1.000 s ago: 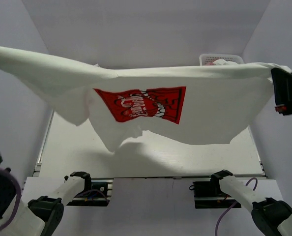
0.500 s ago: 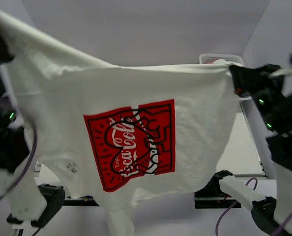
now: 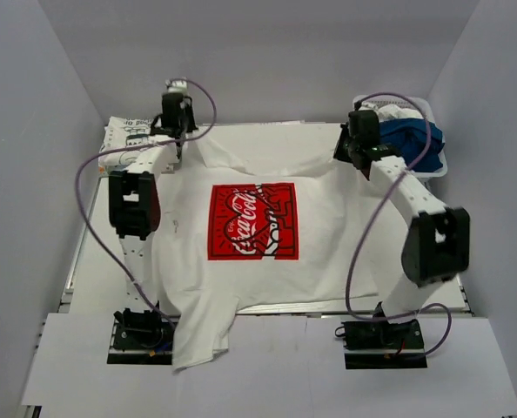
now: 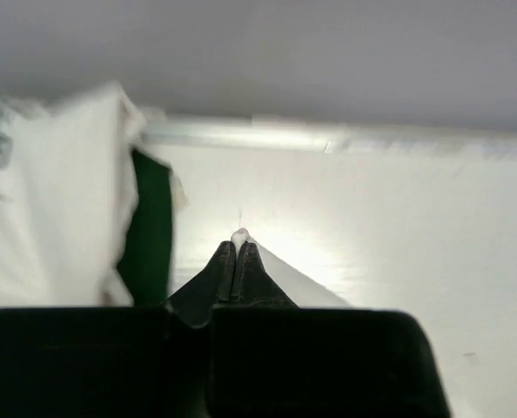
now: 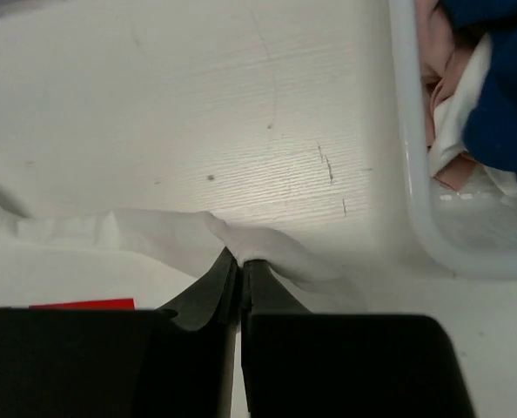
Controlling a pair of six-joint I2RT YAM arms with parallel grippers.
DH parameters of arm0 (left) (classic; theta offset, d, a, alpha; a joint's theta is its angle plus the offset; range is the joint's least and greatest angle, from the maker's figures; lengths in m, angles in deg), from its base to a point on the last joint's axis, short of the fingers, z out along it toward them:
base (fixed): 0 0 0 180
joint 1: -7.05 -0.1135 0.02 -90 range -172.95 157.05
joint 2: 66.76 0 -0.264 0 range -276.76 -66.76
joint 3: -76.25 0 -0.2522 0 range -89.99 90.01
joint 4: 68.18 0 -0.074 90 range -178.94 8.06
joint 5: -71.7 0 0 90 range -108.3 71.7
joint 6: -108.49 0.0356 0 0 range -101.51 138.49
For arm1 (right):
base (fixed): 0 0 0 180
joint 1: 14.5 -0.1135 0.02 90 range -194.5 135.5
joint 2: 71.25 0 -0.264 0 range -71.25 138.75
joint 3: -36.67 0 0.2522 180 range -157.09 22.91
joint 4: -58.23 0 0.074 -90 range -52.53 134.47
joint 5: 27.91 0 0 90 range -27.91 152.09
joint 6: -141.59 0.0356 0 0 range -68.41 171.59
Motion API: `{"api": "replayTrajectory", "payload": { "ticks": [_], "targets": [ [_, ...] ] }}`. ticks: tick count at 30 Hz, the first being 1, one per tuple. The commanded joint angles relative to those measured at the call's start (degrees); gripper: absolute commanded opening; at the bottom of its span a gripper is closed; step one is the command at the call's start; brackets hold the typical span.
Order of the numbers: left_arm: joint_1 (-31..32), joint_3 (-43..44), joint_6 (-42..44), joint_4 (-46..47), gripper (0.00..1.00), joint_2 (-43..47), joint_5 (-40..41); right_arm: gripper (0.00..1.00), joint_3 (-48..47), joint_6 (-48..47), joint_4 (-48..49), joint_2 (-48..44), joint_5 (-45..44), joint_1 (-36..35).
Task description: Fold and stack the t-shirts
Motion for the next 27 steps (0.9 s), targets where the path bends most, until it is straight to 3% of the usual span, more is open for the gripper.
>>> {"api": "replayTrajectory", "payload": {
  "ticks": [1,3,8,14,16,17,19,22,24,27],
  "targets": [
    [-0.28,4.76,1.16,5.56,0.0,-0.03,-2.0,0.0,-4.44,-3.81,8.19,11.83,5.39,2.17],
    [-0.28,7.15,1.16,5.56,0.0,-6.89,-2.61,0.0,-11.35,-4.27,6.52,18.89,7.52,3.04],
    [-0.28,11.1,-1.21,8.46,0.0,-14.28,-5.33,0.0,-22.82,-5.68,1.95,32.88,9.37,3.93],
    [-0.81,14.63,-4.46,6.18,0.0,-14.31,-7.61,0.0,-26.25,-5.77,2.21,34.41,6.65,4.98],
    [-0.81,10.52,-5.87,5.56,0.0,-10.89,-7.62,0.0,-25.99,-6.21,1.59,33.09,6.03,5.07],
    [-0.81,3.36,-7.87,4.87,0.0,-3.64,-4.31,0.0,-24.51,-6.64,1.33,30.56,5.77,5.33],
    [-0.81,0.51,-7.89,4.07,0.0,-0.87,-3.32,0.0,-23.01,-6.91,2.37,29.75,5.59,5.25],
    [0.5,-14.84,-10.0,2.58,0.0,10.38,2.2,0.0,-17.58,-8.4,1.68,25.62,7.69,5.16],
    [0.51,-20.24,-12.45,-0.39,0.0,17.82,4.23,0.0,-15.98,-9.11,1.94,22.81,7.7,5.16],
    [0.51,-30.87,-16.93,-3.29,0.0,24.53,2.4,0.0,-12.64,-10.25,1.51,20.43,7.78,5.16]
  ]
}}
